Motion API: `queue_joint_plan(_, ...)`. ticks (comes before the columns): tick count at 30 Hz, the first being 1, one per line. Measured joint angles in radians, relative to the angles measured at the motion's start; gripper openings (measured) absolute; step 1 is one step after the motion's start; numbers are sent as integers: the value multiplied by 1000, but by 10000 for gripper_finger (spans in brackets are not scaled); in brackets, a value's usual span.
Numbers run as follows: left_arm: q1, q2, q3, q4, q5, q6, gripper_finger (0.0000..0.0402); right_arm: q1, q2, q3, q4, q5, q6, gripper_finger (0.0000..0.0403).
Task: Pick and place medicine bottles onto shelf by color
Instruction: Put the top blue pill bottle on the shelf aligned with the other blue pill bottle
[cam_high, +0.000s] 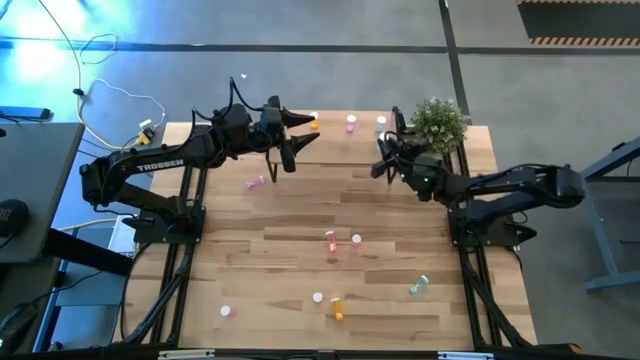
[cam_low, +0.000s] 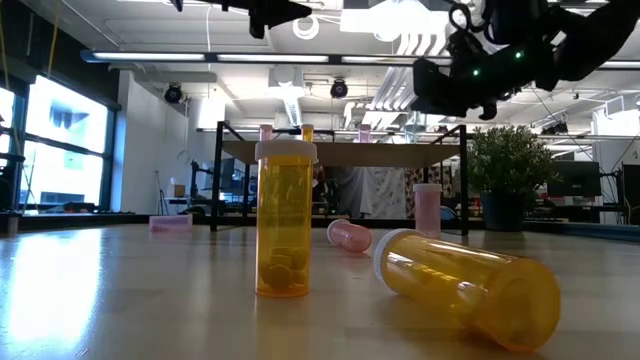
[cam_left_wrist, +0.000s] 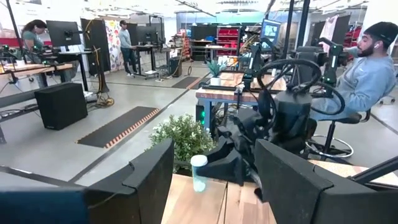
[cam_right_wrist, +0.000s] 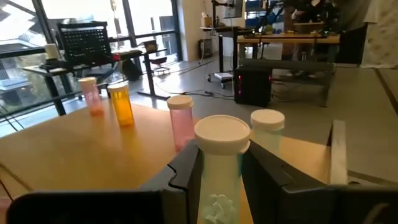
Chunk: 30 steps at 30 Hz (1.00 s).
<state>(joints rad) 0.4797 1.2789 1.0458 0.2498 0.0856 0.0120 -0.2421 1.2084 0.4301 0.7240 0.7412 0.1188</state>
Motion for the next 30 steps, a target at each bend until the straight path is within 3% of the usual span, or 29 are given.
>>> queue_joint_plan(16,0,0,-1,1,0,0,215,-105,55,3,6,-124,11,83)
queue_joint_plan(30,0,0,-1,1,0,4,215,-125,54,5,-37,-172,-19,83)
